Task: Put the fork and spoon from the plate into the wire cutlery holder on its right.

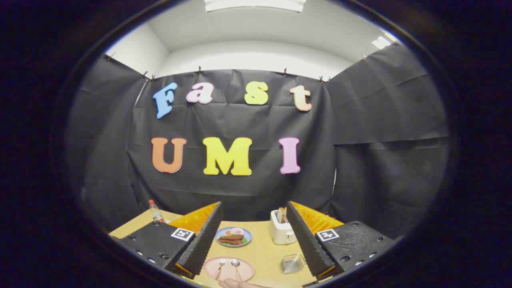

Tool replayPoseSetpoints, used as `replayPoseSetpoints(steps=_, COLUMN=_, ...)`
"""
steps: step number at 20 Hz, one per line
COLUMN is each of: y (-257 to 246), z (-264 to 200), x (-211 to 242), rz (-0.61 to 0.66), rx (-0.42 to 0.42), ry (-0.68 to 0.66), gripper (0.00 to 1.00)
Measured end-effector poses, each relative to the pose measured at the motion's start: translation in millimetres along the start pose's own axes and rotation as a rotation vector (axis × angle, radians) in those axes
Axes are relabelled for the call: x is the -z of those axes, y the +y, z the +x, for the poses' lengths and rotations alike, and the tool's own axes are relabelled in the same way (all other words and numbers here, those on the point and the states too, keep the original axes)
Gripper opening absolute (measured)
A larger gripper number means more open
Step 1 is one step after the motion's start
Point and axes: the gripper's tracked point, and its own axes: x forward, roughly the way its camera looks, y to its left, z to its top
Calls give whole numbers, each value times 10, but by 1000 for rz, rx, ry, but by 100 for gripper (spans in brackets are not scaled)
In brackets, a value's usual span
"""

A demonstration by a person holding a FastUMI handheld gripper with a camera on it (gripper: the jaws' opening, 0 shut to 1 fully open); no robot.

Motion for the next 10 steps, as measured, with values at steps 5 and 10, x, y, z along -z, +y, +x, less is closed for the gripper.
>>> replayPoseSetpoints(steps=5, y=242, z=-28, x=11, rz=-3, rx=-6, ry=15, gripper=95)
replayPoseSetpoints(steps=10, y=187, z=-4, x=66, rz=3, rx=17, ry=38, gripper=95)
